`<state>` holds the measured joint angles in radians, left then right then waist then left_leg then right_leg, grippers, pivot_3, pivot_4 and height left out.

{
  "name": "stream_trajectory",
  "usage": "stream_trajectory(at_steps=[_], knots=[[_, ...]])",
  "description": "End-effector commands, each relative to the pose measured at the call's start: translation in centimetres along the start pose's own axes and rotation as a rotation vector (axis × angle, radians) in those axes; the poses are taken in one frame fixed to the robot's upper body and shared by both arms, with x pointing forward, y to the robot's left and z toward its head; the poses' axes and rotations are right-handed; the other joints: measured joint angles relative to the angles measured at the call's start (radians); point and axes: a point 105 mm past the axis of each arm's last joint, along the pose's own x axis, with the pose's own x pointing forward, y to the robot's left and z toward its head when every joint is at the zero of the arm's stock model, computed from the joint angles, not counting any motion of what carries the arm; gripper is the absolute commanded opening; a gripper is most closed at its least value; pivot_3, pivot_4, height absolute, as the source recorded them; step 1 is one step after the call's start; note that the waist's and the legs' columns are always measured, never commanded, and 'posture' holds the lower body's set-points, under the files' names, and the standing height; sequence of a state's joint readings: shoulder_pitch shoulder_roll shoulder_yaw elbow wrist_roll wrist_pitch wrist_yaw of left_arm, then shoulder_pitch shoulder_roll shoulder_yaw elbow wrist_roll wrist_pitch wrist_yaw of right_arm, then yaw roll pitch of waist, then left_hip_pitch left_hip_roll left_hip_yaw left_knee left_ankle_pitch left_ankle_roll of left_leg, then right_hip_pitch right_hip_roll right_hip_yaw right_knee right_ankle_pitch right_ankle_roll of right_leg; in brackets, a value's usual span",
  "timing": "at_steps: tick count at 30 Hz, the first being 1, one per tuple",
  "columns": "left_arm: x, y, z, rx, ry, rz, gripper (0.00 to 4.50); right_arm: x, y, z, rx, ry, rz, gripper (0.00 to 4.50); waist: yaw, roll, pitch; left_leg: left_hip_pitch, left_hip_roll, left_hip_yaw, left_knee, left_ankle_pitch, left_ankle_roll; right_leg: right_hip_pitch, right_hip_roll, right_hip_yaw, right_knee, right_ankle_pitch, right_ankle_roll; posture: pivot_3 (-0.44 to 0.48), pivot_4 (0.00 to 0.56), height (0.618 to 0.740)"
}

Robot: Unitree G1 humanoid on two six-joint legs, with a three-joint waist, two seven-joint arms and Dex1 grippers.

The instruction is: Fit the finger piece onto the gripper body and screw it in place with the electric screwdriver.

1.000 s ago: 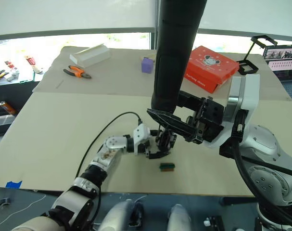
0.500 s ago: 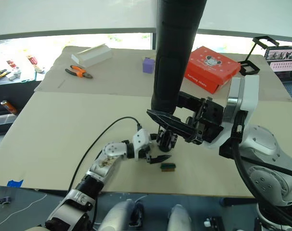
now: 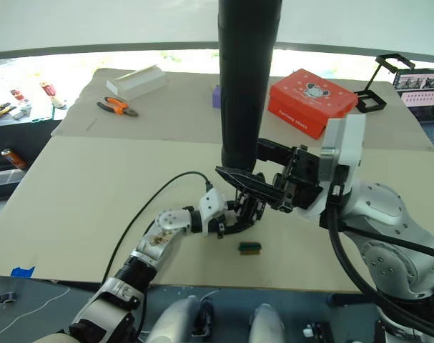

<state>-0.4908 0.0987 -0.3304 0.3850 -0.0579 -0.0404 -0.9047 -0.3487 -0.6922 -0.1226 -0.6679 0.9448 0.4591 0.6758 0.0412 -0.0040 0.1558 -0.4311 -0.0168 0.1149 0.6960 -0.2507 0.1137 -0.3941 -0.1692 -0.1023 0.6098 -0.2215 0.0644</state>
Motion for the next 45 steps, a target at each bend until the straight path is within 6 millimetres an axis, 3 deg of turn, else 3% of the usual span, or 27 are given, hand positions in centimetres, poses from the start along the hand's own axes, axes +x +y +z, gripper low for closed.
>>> stream_trajectory(at_steps=[1,11,45], knots=[[0.2,-0.4,-0.8,-0.014,0.035,-0.016,2.28,0.1,0.2,1.0,-0.065,-0.038,0.012,1.94,0.0,0.0,0.0,0.0,0.0,0.0,0.0,0.0,0.0,0.0,0.0,0.0,0.0,0.0,0.0,0.0,0.15,0.74],[0.1,-0.5,-1.2,-0.023,0.044,-0.016,2.28,-0.4,-0.5,-1.0,-0.052,0.019,-0.006,1.94,0.0,0.0,0.0,0.0,0.0,0.0,0.0,0.0,0.0,-0.001,0.0,0.0,0.0,0.0,0.0,0.0,0.15,0.74],[-0.2,-0.9,-1.5,-0.026,0.056,-0.023,2.28,-0.4,-0.6,-2.3,-0.044,0.032,-0.031,1.94,-0.001,0.0,0.0,0.0,0.0,0.0,0.0,0.0,0.0,-0.004,0.0,0.0,0.0,0.0,0.0,0.0,0.15,0.74]])
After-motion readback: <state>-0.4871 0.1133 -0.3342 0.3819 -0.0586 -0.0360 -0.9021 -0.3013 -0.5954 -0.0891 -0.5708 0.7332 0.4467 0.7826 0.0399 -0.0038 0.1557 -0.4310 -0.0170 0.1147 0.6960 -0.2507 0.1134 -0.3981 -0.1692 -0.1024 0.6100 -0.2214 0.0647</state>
